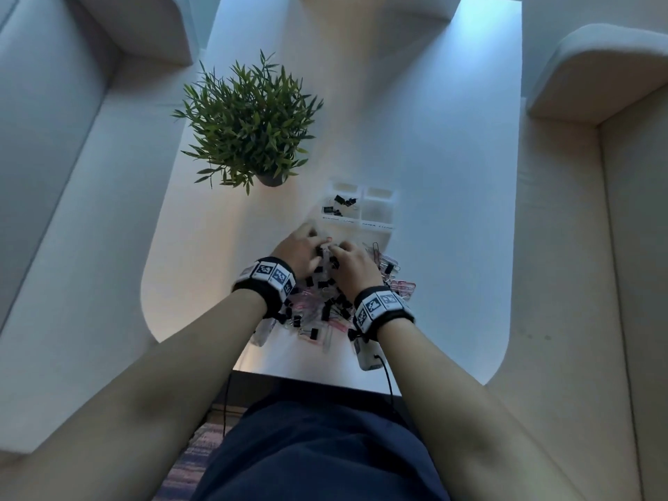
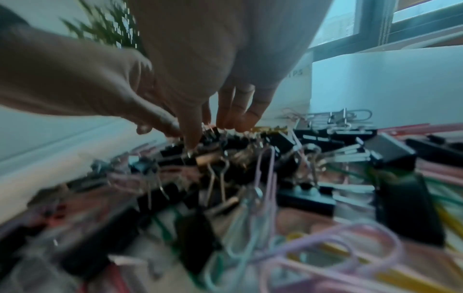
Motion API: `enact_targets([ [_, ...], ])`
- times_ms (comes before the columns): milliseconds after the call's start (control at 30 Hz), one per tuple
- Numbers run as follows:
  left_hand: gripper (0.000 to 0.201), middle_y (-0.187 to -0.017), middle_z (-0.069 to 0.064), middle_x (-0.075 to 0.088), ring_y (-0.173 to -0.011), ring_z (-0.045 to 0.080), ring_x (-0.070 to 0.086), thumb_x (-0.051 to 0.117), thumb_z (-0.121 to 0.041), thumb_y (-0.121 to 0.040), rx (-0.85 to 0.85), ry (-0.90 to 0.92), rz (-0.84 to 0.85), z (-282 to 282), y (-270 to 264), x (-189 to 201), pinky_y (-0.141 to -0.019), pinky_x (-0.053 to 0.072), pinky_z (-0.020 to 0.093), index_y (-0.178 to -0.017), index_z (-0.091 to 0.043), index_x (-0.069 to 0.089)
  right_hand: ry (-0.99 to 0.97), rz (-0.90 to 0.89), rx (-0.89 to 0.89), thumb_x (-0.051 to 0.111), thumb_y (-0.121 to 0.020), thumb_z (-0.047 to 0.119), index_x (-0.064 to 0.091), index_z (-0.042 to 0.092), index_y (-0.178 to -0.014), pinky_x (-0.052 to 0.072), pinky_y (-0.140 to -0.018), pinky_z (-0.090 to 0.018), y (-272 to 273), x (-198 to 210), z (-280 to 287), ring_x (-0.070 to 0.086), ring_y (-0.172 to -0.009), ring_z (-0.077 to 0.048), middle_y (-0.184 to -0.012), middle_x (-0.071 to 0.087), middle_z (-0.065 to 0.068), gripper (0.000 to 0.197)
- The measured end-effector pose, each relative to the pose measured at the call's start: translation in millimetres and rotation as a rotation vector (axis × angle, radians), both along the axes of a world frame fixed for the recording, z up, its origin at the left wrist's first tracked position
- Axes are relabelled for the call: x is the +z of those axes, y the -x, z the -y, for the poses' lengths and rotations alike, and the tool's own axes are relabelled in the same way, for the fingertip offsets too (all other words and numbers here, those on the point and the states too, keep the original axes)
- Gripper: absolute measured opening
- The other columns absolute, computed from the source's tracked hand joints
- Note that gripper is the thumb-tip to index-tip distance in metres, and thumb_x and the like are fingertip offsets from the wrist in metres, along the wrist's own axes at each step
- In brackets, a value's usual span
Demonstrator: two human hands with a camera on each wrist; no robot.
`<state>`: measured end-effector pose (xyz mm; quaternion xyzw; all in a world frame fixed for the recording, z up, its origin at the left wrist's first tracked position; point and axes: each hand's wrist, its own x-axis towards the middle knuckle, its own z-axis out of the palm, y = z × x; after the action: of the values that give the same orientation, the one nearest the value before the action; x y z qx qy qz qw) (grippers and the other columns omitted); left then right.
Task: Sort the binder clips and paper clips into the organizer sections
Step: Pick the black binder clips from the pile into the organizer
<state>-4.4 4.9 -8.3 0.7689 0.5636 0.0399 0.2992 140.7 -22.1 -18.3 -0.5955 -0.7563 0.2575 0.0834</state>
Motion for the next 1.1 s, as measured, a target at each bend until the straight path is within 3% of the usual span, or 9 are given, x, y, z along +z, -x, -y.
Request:
enact_targets([
  [133, 0.030, -0.098, 0.013, 0.050, -0.079, 0.029, 0.053, 0.066, -0.014, -0.079, -0.050, -0.019, -0.036, 1.2, -4.8, -5.9, -0.071, 0.052, 0.039, -0.109, -0.010, 0.064, 0.000, -0.012, -0.001, 0.060, -0.084, 0.006, 0.064, 0.001, -0.094, 0.053, -0.061, -0.040, 1.1, -2.8, -1.9, 0.056, -0.067, -0.029, -0.083, 0.057, -0.015, 0.012],
  [233, 0.021, -0.097, 0.011, 0.051, -0.078, 0.028, 0.055, 0.065, -0.016, -0.079, -0.007, -0.016, -0.018, 2.2, -6.2, -5.5, -0.069, 0.052, 0.038, -0.098, -0.008, 0.066, 0.006, -0.040, -0.036, 0.064, -0.081, 0.006, 0.064, 0.000, -0.084, 0.050, -0.061, -0.034, -2.8, -1.3, -1.7, 0.057, -0.066, -0.029, -0.081, 0.057, -0.015, 0.007],
  [333, 0.018, -0.096, 0.009, 0.056, -0.076, 0.026, 0.057, 0.068, -0.014, -0.072, 0.052, -0.049, 0.044, 4.6, -4.8, -7.1, -0.068, 0.053, 0.036, -0.088, -0.006, 0.067, 0.004, -0.084, -0.030, 0.064, -0.077, 0.002, 0.063, -0.002, -0.083, 0.043, -0.063, -0.028, -7.9, 2.0, 2.0, 0.057, -0.069, -0.031, -0.083, 0.058, -0.016, 0.007],
  [500, 0.014, -0.094, 0.006, 0.064, -0.068, 0.016, 0.053, 0.074, -0.009, -0.062, 0.173, -0.085, 0.181, 8.7, 2.8, -9.3, -0.066, 0.053, 0.029, -0.075, -0.007, 0.070, -0.027, -0.223, -0.158, 0.072, -0.073, 0.005, 0.068, 0.004, -0.083, 0.051, -0.069, -0.030, -17.5, -2.9, 10.0, 0.057, -0.071, -0.022, -0.083, 0.062, -0.010, 0.011],
  [600, 0.017, -0.096, 0.007, 0.067, -0.070, 0.010, 0.053, 0.076, -0.010, -0.061, 0.234, -0.081, 0.232, 9.1, 9.7, -10.1, -0.070, 0.050, 0.021, -0.077, -0.010, 0.073, -0.014, -0.319, -0.284, 0.074, -0.070, 0.010, 0.070, 0.011, -0.080, 0.053, -0.067, -0.025, -24.1, 0.2, 11.6, 0.059, -0.066, -0.016, -0.078, 0.065, -0.005, 0.011],
  [833, 0.017, -0.081, 0.000, 0.072, -0.071, 0.009, 0.070, 0.081, -0.015, -0.066, 0.512, 0.061, 0.529, 7.2, 13.3, 13.3, -0.067, 0.058, 0.025, -0.079, -0.020, 0.072, -0.070, -0.500, -0.472, 0.079, -0.069, 0.015, 0.073, 0.015, -0.082, 0.052, -0.062, -0.009, -36.8, 31.1, -1.4, 0.064, -0.061, 0.000, -0.071, 0.071, 0.003, 0.015],
  [933, 0.017, -0.082, 0.003, 0.073, -0.074, 0.011, 0.070, 0.082, -0.016, -0.065, 0.586, 0.114, 0.662, -12.5, 7.1, 26.3, -0.069, 0.058, 0.028, -0.078, -0.020, 0.071, -0.113, -0.520, -0.480, 0.079, -0.070, 0.015, 0.072, 0.015, -0.086, 0.054, -0.064, -0.011, -31.6, 46.7, -36.0, 0.067, -0.065, -0.003, -0.074, 0.071, 0.004, 0.017],
  [1000, 0.018, -0.077, -0.001, 0.071, -0.069, 0.005, 0.068, 0.082, -0.013, -0.065, 0.588, 0.095, 0.681, -31.8, -2.6, 37.9, -0.066, 0.055, 0.021, -0.074, -0.022, 0.069, -0.091, -0.516, -0.502, 0.078, -0.068, 0.015, 0.072, 0.014, -0.085, 0.055, -0.067, -0.014, -26.1, 49.3, -58.8, 0.068, -0.067, -0.005, -0.075, 0.072, 0.001, 0.017],
  [1100, 0.027, -0.087, 0.000, 0.071, -0.076, 0.010, 0.068, 0.082, -0.017, -0.065, 0.493, 0.125, 0.625, -57.0, -13.4, 43.9, -0.073, 0.056, 0.027, -0.088, -0.023, 0.070, 0.000, -0.477, -0.481, 0.076, -0.070, 0.014, 0.072, 0.012, -0.091, 0.056, -0.073, -0.020, -22.1, 46.8, -74.4, 0.068, -0.071, -0.009, -0.082, 0.073, -0.004, 0.022],
])
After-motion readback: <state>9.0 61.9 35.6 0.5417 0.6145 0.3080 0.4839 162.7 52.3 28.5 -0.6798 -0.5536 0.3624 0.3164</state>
